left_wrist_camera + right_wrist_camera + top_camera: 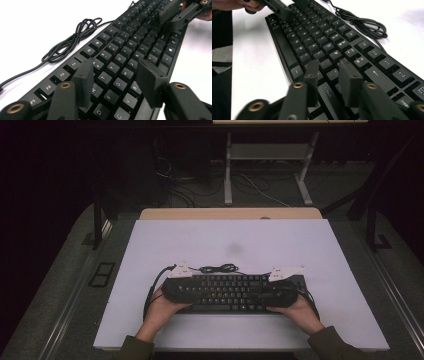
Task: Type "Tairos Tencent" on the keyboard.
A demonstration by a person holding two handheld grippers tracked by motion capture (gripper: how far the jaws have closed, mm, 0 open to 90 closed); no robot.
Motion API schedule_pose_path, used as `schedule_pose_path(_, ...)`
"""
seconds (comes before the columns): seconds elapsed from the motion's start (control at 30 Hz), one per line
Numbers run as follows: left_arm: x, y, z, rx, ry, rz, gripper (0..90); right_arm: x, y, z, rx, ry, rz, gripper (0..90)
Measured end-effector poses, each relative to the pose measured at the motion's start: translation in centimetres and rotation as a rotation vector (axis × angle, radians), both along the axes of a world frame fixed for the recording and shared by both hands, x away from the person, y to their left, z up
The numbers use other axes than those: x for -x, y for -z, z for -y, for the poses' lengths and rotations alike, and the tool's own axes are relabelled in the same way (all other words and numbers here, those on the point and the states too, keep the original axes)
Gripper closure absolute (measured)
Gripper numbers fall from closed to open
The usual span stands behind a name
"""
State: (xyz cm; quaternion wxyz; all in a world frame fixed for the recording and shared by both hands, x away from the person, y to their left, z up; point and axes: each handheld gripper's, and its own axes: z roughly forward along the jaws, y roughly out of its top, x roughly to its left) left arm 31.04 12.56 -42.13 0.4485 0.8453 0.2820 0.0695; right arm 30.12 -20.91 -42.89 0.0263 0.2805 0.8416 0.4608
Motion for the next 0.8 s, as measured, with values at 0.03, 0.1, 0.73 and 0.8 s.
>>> schedule_pose_path(0.03,0.1,0.0,-0.1,0.006,-0.001,0.001,42.3,0.0,0.0,0.0,-0.017,0.01,0.001,56.5)
schedule_pose_path(0.1,0.2,0.0,-0.3,0.013,-0.003,0.004,39.3,0.0,0.0,0.0,-0.02,0.016,0.006,52.1)
schedule_pose_path(0.73,1.5,-0.1,-1.9,0.025,-0.036,0.041,25.2,-0.1,0.3,0.1,-0.07,0.07,0.034,27.0)
schedule_pose_path(0.8,1.7,0.0,-2.2,0.029,-0.04,0.043,25.1,-0.1,0.3,0.1,-0.074,0.068,0.034,26.8)
